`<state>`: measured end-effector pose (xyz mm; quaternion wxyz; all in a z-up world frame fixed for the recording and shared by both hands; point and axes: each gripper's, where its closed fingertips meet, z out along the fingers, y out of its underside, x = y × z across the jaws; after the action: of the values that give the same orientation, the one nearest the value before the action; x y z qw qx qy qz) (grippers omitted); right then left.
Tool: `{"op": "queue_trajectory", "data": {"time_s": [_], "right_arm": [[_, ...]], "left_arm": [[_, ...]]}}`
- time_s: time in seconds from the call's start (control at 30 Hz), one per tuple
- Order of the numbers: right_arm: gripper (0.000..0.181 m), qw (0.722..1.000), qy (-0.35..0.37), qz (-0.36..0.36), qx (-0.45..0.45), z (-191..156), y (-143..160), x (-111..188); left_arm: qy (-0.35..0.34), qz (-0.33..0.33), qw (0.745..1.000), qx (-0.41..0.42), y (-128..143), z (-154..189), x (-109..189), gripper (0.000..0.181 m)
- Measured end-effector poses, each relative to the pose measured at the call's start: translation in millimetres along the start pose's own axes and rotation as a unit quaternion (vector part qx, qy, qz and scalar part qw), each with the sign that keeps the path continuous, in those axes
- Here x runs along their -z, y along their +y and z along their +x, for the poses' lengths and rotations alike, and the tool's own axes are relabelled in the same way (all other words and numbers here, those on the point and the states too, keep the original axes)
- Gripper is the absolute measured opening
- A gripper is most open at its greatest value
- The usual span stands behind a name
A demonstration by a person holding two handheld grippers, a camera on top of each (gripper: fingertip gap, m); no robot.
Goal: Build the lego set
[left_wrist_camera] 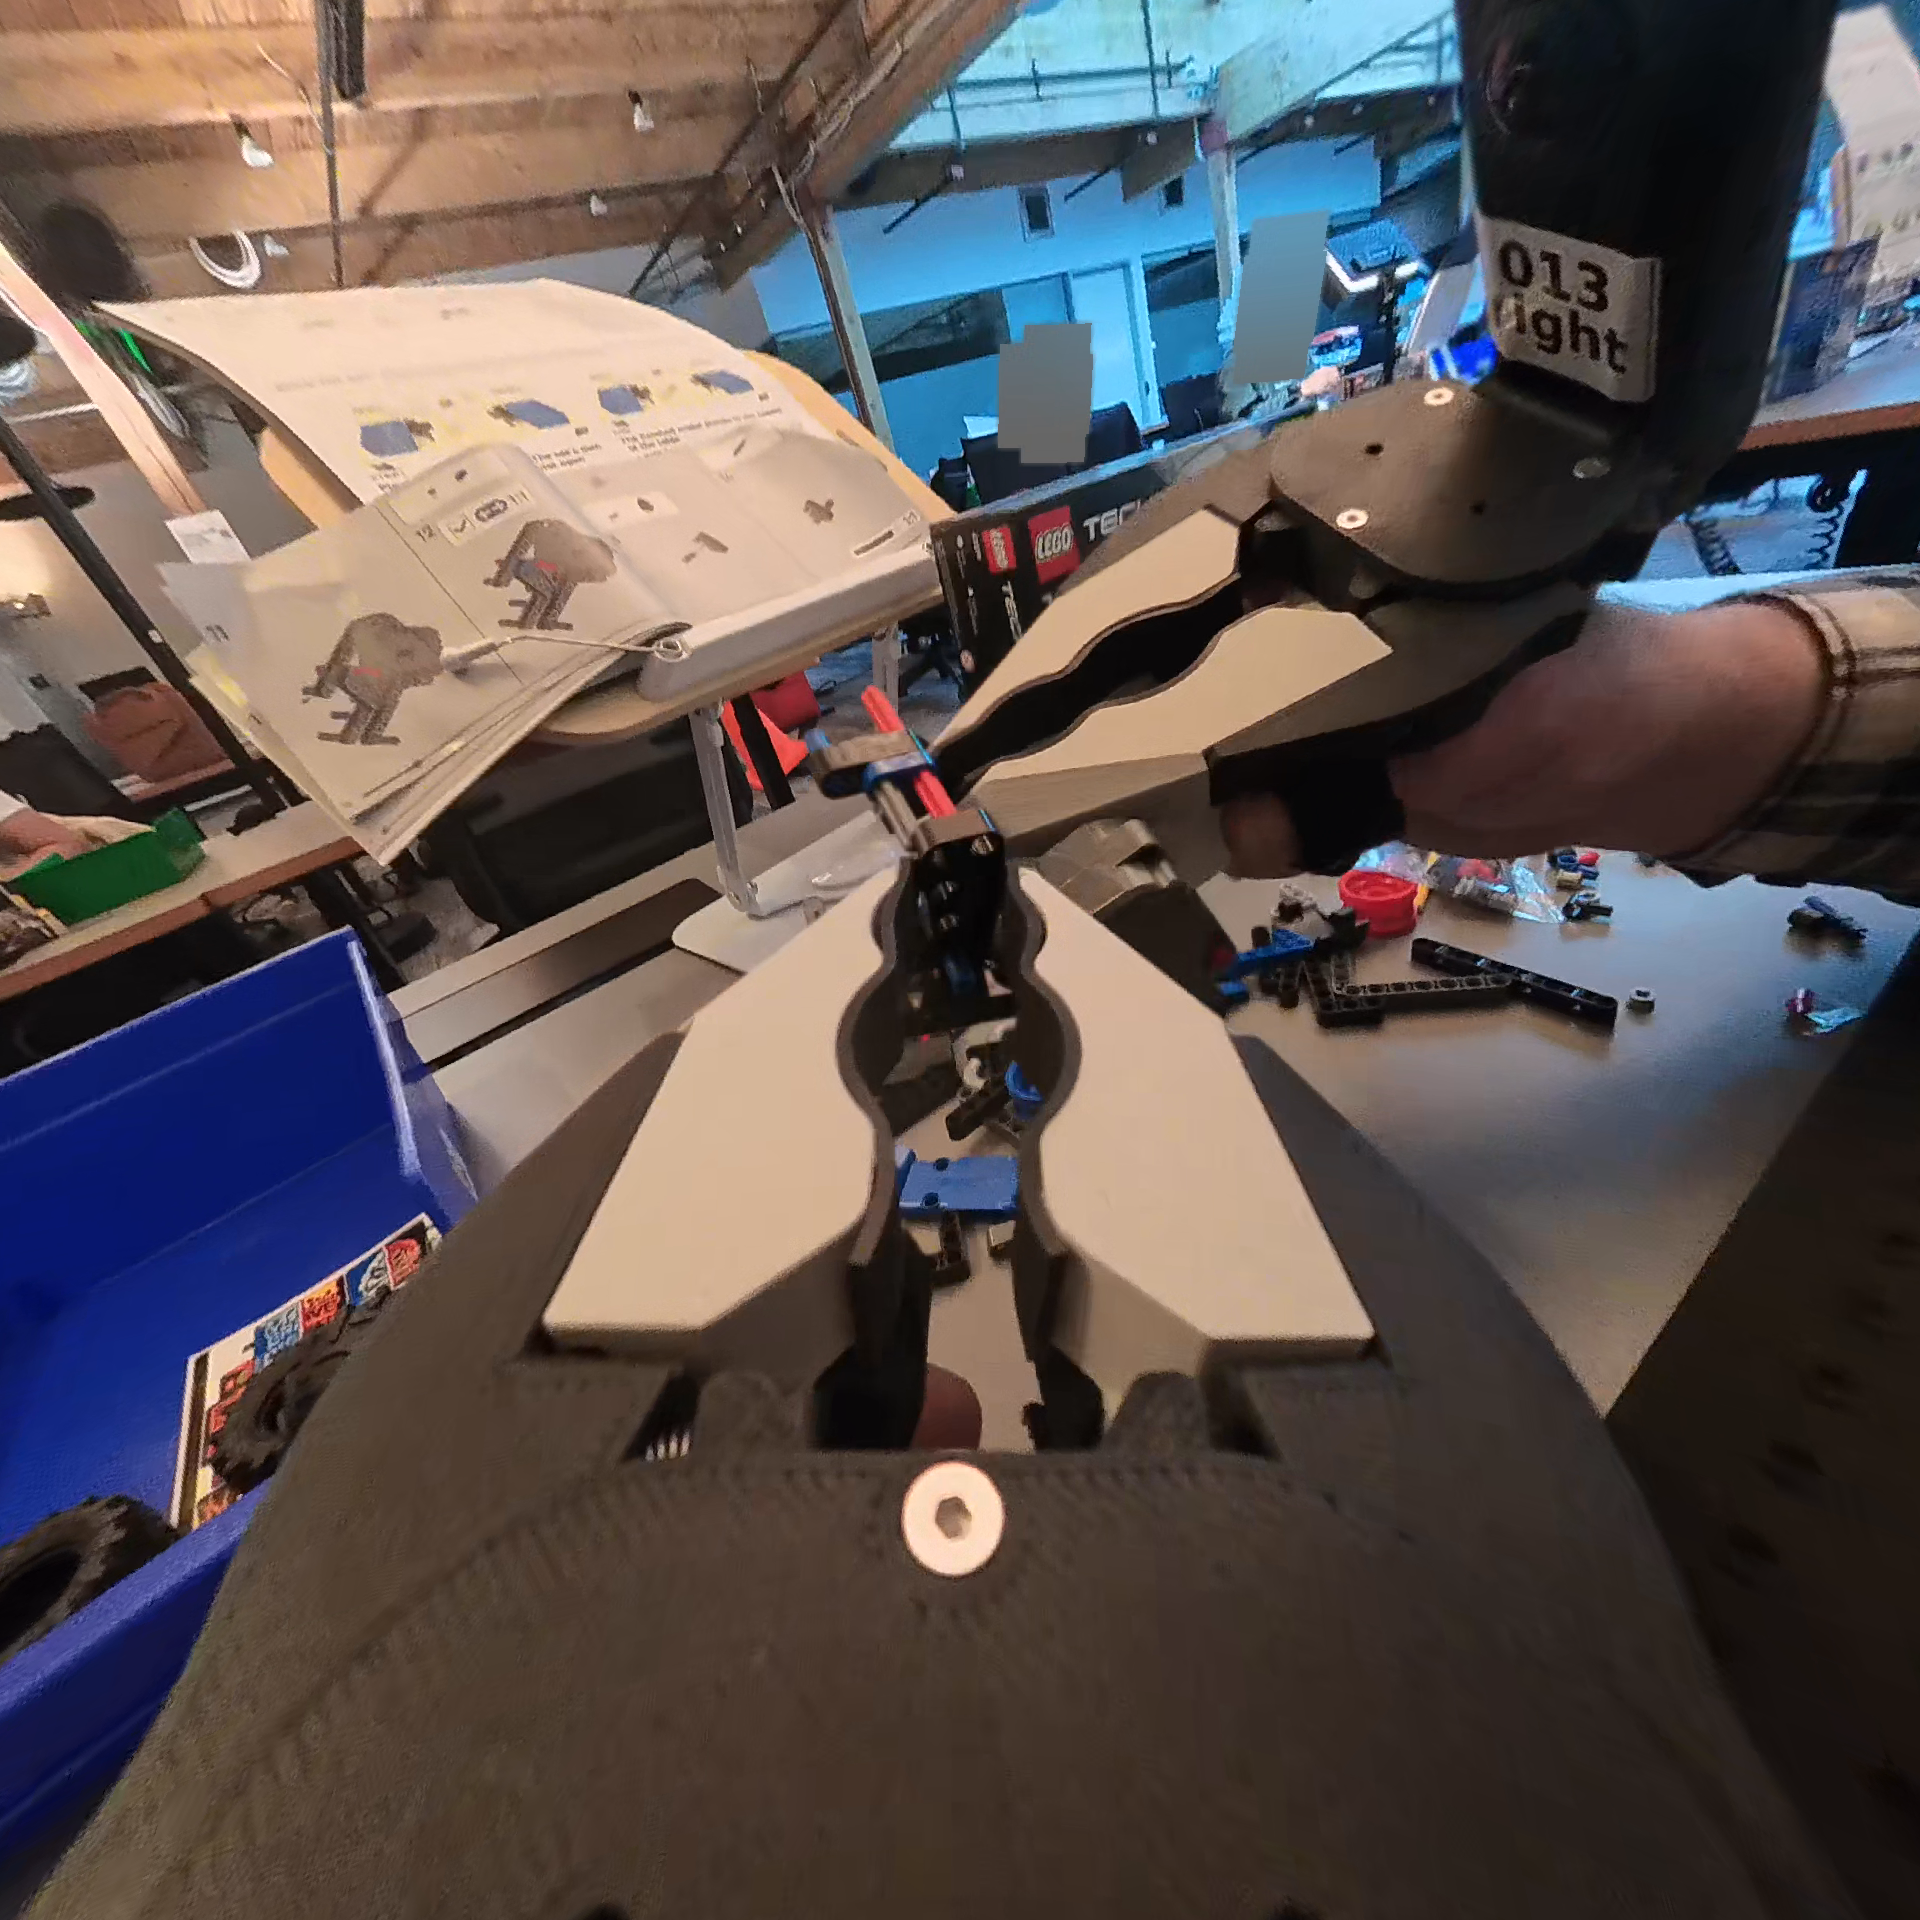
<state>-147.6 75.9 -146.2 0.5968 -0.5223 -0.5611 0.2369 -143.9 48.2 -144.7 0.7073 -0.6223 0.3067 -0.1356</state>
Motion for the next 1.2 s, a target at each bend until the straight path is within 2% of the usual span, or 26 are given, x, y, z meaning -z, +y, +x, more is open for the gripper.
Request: {"op": "queue_trajectory", "data": {"time_s": [0.2, 0.43, 1.2], "right_arm": [[0.005, 0.999, 0.011, 0.032, 0.006, 0, -21, 9], [0.005, 0.999, 0.018, 0.047, 0.012, 0, -31, 14], [0.005, 0.997, 0.028, 0.070, 0.000, -2, -45, 19]], "left_arm": [[0.004, 0.046, 0.999, 0.000, -16, 2, 4, 0.013], [0.012, 0.093, 0.996, 0.005, -34, 0, 12, 0.013], [0.021, 0.121, 0.992, -0.012, -46, 6, 14, 0.013]]}}
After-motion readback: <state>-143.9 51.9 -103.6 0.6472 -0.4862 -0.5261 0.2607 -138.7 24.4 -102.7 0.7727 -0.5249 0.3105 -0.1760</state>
